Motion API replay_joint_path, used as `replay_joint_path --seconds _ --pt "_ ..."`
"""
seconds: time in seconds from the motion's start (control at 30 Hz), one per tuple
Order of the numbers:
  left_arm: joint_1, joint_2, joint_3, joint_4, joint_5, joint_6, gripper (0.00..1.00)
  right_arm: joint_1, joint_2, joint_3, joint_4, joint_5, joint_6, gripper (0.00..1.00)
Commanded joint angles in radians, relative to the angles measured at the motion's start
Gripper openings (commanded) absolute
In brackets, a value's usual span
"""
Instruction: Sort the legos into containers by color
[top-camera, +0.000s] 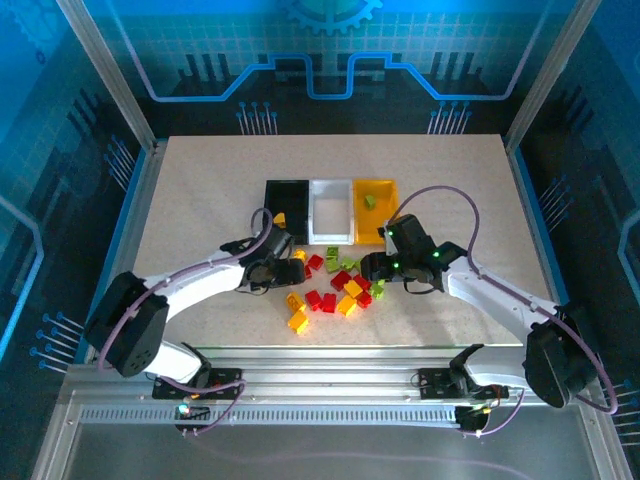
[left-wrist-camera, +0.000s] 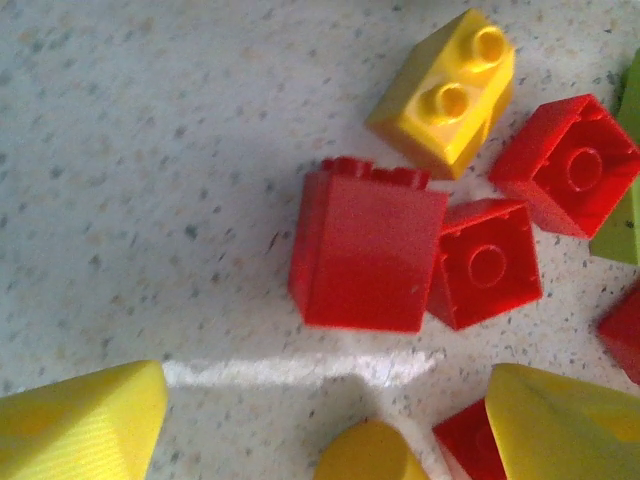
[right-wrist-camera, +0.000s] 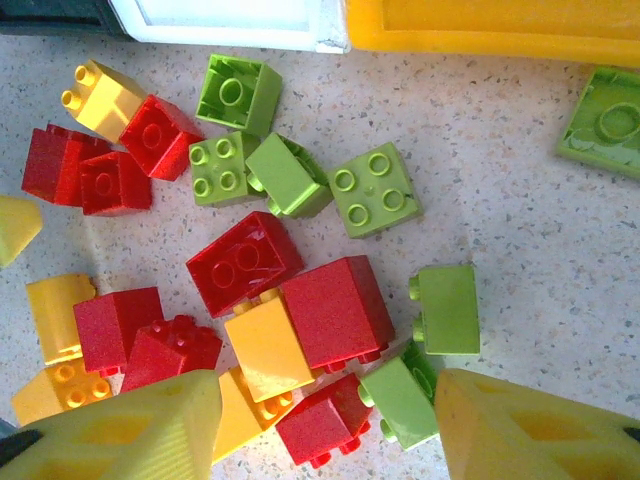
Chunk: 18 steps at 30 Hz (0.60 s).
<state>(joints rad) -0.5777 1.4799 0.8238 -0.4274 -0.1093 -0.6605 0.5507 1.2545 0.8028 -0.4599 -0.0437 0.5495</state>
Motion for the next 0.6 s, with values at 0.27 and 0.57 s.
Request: replay_joint_path --seconds 0.27,0.57 --pt "0.002 0.17 0.113 0.047 -0.135 0.112 0.62 -0.026 -0.04 -0.022 -0.017 -0.014 0.008 0.6" --pt "0.016 0.166 0.07 0.053 -0.14 0.084 0.47 -0.035 -0.037 -0.016 -0.01 -0.03 0.007 0.6"
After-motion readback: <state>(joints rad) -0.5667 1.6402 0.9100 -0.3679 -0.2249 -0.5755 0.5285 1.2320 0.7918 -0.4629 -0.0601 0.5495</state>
